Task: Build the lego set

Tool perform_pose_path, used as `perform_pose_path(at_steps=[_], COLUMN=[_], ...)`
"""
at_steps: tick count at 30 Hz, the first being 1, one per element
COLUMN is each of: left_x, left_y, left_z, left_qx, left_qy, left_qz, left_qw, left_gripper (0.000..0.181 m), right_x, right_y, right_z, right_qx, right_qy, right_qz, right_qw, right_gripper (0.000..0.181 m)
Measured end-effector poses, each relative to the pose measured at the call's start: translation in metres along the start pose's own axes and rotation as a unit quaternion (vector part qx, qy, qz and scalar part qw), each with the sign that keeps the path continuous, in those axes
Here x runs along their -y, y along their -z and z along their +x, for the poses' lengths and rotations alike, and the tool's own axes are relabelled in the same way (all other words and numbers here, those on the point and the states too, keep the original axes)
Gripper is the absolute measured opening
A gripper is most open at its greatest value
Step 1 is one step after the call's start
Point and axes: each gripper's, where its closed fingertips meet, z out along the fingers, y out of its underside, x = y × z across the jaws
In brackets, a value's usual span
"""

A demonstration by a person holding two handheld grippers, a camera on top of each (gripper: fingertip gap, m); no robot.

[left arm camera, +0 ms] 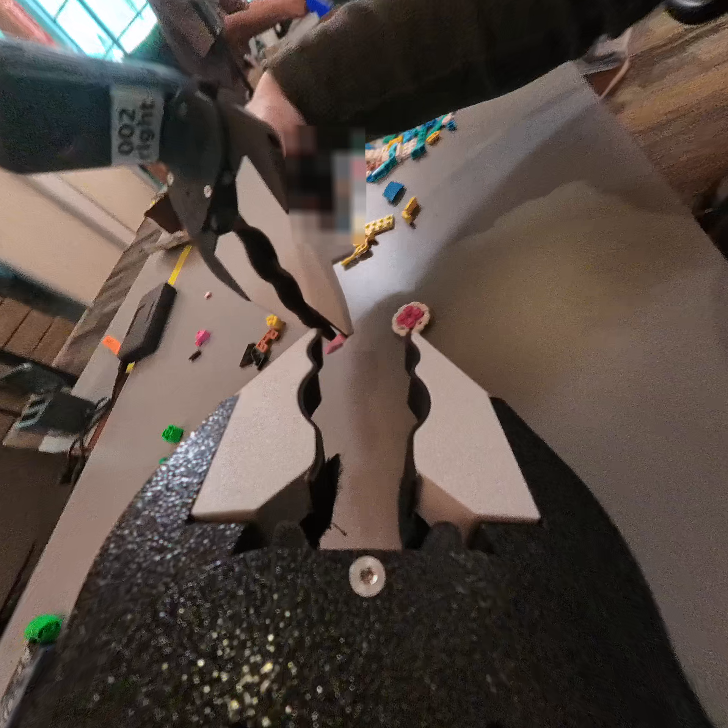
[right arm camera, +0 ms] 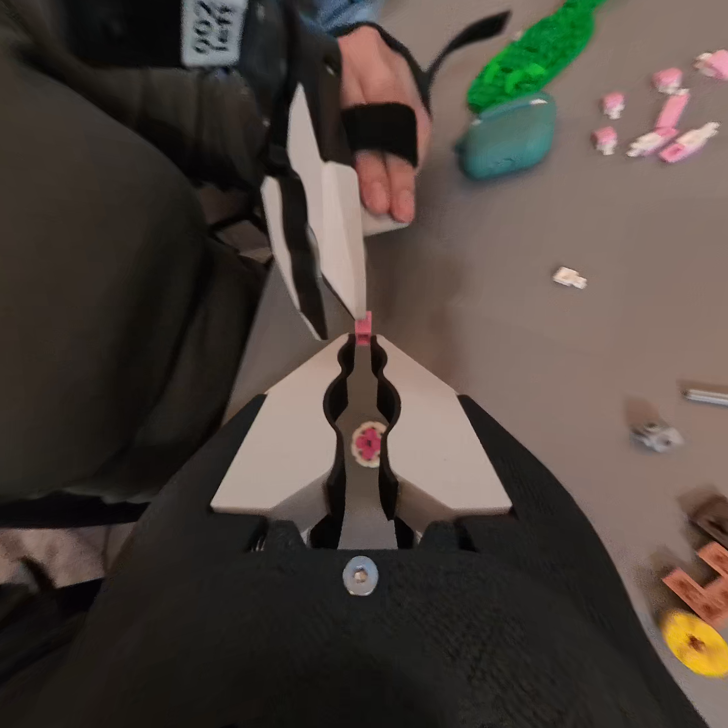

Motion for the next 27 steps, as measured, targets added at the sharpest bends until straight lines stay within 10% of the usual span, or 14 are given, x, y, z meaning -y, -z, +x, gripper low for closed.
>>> perform_pose_path(at_steps=[8,14,19,27], left_x=[0.005,-0.011,0.009,0.021], left_y=[0.001,0.008,0.029,0.045], left_z=[-0.001,-0.021,-0.035,-0.031], left_qx=[0.025,0.045,-0.035,-0.191], left_qy=[-0.063,0.18,0.482,0.635], left_qz=[-0.002,-0.02,0.121,0.22], left_qw=[0.998,0.982,0.867,0.716], left_gripper=[0.002,0.0,0.0,0.0], right_x=[-0.001,0.023,0.042,0.064], right_y=[-0.002,0.011,0.006,-0.002], right_z=[-0.012,0.019,0.001,-0.025], right_qx=[0.033,-0.138,-0.244,-0.257], right_qy=[0.0,0.123,0.35,0.43], right_qz=[-0.007,0.064,0.071,0.106], right_qw=[0.999,0.981,0.902,0.859], right_gripper=[0.007,0.027,0.02,0.01])
